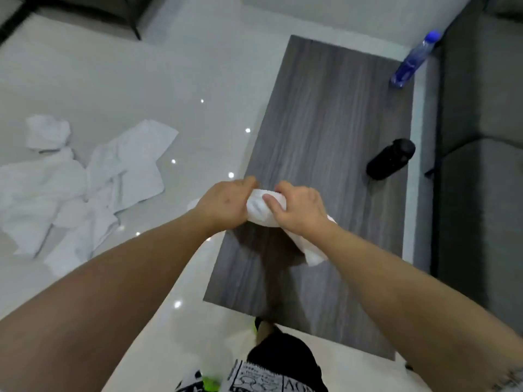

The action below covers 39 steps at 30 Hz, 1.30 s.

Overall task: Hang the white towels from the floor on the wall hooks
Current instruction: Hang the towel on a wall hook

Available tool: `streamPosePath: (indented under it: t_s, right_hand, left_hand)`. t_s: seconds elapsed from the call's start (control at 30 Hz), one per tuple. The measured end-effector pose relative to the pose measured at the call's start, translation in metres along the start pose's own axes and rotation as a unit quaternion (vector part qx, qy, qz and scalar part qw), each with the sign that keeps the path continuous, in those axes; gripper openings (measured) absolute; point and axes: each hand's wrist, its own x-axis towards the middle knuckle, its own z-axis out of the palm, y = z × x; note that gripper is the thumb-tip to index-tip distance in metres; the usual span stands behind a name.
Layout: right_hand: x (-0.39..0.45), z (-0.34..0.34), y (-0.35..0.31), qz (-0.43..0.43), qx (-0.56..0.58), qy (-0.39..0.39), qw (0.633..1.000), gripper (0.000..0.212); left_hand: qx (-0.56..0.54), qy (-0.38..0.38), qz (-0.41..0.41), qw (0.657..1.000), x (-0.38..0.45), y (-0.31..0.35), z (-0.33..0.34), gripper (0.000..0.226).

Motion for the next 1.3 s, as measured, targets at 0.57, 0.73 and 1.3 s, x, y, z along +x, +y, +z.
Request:
streamPosePath:
  t_s: [0.57, 0.73, 1.3]
  right_hand:
    - [-0.085, -0.116, -0.621, -0.500, 0.030, 0.097, 0.860, 0.032]
    - [-0.156, -0.068, -0.802, -0.592, 0.020, 0.045, 0.805, 0.025]
    - [-0.483, 0.142, -1.239, -0.855, 0.109, -0.130, 0.489, 0.030]
  left_hand:
    - [0.220, 0.423, -0.195, 0.857, -0.533, -0.184, -0.323, 0.031]
    - [0.232, 0.445, -0.344, 0.794, -0.712, -0.240, -0.324, 0.018]
    - [0.202, 0.348, -0.813, 0.420, -1.209, -0.247, -0.248, 0.019]
